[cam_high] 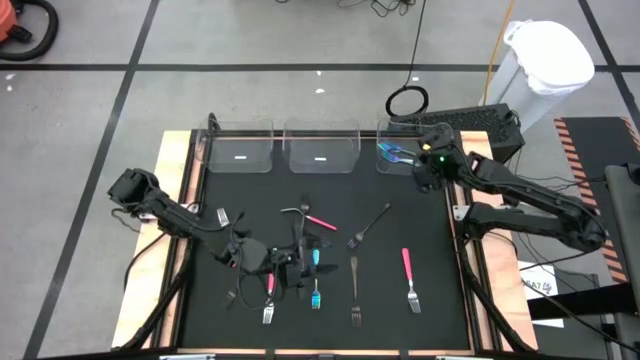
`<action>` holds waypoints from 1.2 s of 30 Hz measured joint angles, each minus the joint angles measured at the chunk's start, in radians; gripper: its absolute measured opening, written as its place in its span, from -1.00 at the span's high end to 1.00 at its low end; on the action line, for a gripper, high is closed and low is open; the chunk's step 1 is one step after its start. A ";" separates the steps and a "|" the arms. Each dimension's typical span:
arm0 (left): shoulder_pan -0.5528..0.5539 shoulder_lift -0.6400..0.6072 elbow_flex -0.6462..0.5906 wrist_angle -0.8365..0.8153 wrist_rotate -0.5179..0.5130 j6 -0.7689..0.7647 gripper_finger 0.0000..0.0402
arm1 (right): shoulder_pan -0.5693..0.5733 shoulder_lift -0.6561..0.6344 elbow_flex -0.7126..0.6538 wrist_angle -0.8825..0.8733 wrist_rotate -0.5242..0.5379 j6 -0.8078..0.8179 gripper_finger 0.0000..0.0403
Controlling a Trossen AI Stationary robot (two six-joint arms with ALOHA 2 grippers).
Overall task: Sort silverware by color (type)
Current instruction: Put the blue fork into the right transparent bin
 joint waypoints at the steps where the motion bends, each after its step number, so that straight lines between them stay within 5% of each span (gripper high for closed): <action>1: 0.000 0.000 0.000 0.000 0.000 0.000 -0.35 | -0.009 0.004 0.000 0.004 -0.017 -0.002 0.98; 7: -0.003 0.000 0.000 -0.002 -0.001 -0.023 -0.35 | -0.067 0.060 0.000 0.014 -0.099 0.016 0.94; 36: -0.010 0.000 0.000 -0.017 -0.005 -0.030 -0.35 | -0.126 0.173 0.000 0.031 -0.098 0.046 0.85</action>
